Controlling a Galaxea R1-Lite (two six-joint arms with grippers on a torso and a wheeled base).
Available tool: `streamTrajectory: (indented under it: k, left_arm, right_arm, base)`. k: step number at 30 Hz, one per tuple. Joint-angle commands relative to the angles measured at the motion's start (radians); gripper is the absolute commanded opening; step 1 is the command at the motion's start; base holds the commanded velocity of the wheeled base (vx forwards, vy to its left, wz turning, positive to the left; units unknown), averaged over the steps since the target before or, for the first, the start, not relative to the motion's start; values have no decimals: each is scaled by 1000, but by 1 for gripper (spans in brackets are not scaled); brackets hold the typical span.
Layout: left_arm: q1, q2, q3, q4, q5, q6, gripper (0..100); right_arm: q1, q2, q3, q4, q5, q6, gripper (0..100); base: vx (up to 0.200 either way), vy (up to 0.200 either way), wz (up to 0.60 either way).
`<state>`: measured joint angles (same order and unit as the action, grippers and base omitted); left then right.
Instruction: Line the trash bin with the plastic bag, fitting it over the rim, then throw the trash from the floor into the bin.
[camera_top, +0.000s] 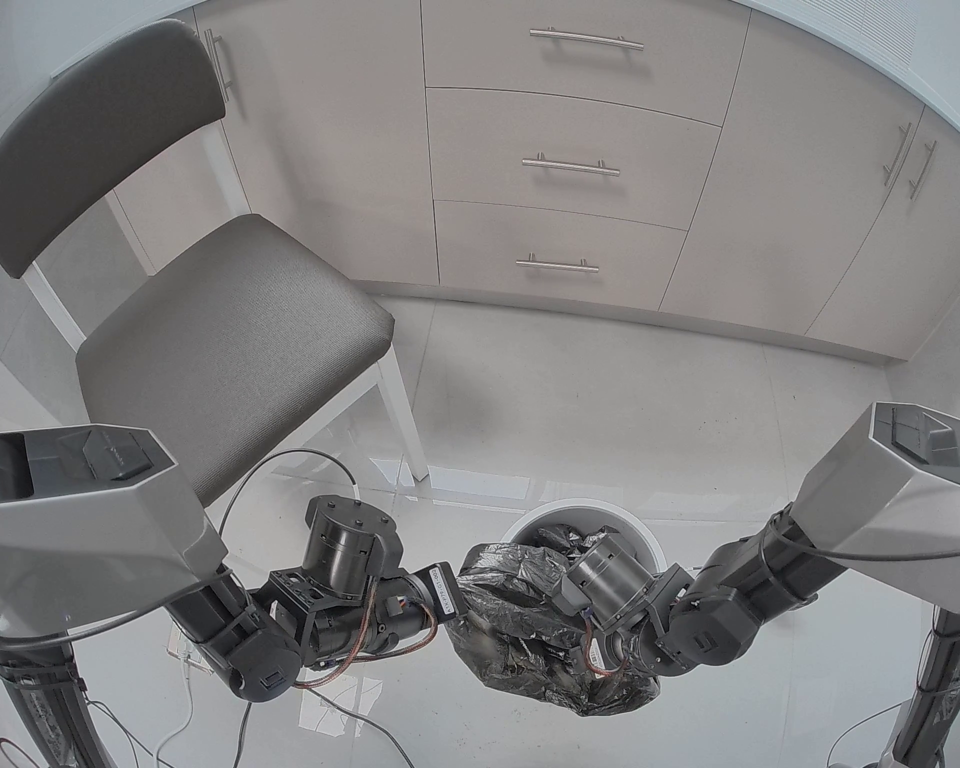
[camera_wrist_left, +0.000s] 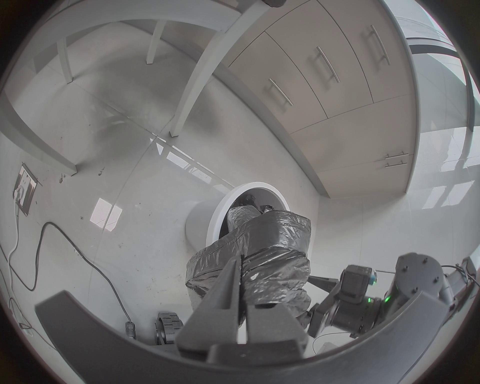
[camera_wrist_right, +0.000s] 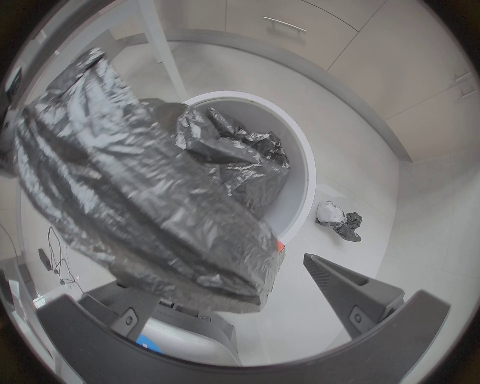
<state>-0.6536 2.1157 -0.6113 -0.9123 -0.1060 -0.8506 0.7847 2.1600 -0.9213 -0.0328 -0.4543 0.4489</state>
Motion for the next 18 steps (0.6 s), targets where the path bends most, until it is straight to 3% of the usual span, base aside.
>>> streamTrajectory:
  k: [1,11,18]
  left_arm:
    - [0,-2,1,0,0,-1,0]
    - [-1,-2,-27,-3,0,1,0]
    - [2,13,-74,-8,-1,13,0]
  right_arm:
    - [-33,29,-34,-3,-15,1,100]
    - [-87,9,-73,-13,-41,2,100]
    - [-124,18,-85,-111,-44,-26,100]
  base:
    - [0,0,0]
    - [0,0,0]
    - [0,0,0]
